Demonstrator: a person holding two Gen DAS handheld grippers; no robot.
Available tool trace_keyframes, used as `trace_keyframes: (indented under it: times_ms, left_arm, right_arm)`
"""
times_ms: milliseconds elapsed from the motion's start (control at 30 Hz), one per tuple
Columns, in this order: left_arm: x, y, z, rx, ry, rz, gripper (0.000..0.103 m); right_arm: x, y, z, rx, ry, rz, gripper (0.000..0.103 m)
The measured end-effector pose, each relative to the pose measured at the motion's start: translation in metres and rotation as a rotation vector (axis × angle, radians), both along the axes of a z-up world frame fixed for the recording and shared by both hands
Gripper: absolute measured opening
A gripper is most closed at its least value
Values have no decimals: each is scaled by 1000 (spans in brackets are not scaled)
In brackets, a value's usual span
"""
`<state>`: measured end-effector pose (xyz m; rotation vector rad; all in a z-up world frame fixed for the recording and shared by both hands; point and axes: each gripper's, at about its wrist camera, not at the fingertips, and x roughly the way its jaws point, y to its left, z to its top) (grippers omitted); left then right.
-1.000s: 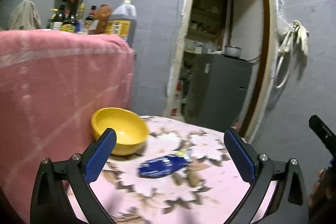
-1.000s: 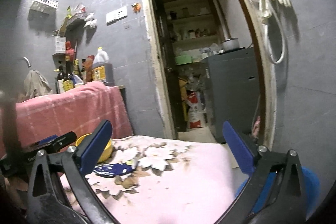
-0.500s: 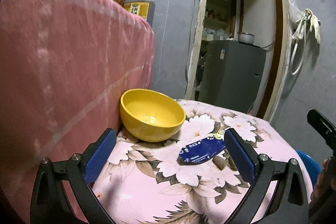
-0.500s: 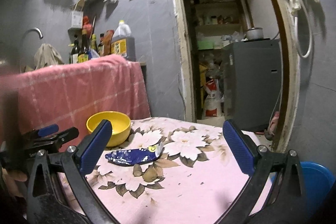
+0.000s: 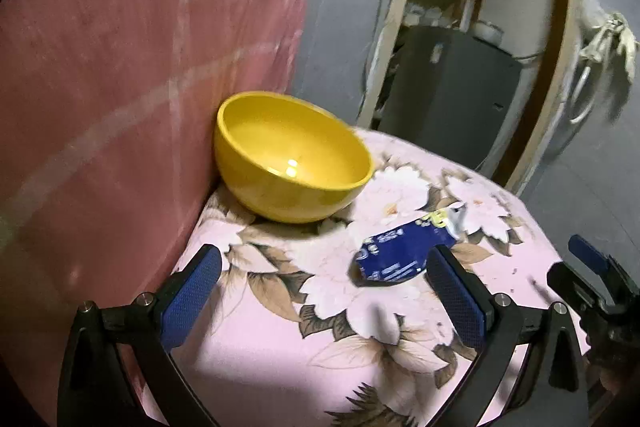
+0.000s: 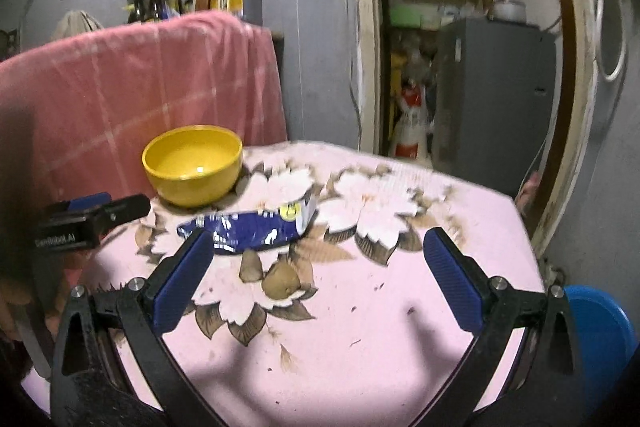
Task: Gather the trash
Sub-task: 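Grasp the blue snack bag with the left tool while the right tool grasps the tan shell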
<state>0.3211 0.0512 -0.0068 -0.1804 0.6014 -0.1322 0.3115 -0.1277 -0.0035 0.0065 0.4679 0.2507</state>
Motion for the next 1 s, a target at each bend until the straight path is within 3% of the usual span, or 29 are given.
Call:
trace_keyframes:
  times_ms: [167, 267, 333, 433, 667, 800, 867, 1000]
  left_arm:
    - [8, 3, -4, -54, 49, -10, 99]
    - [14, -1, -4, -51, 66, -33, 89]
    - [19, -4, -5, -58, 83, -54, 76]
    - [27, -9, -8, -68, 113, -82, 64]
    - [40, -16, -15, -88, 182, -152, 39]
    - [42, -19, -18, -89, 206, -169, 17]
    - [38, -20, -17, -91, 205, -176, 15]
    - [29, -23, -12, -87, 190, -183, 8]
  right_arm:
    - [12, 6, -11, -24, 76, 23, 103]
    - [20, 11, -17, -48, 131, 39, 102]
    - [27, 14, -22, -60, 174, 50, 90]
    - [38, 19, -31, -72, 248, 75, 79]
    - [58, 28, -43, -73, 351, 139, 61]
    - [64, 32, -46, -70, 375, 158, 48]
    - [63, 32, -46, -63, 373, 169, 40]
    - [61, 31, -45, -48, 363, 176, 38]
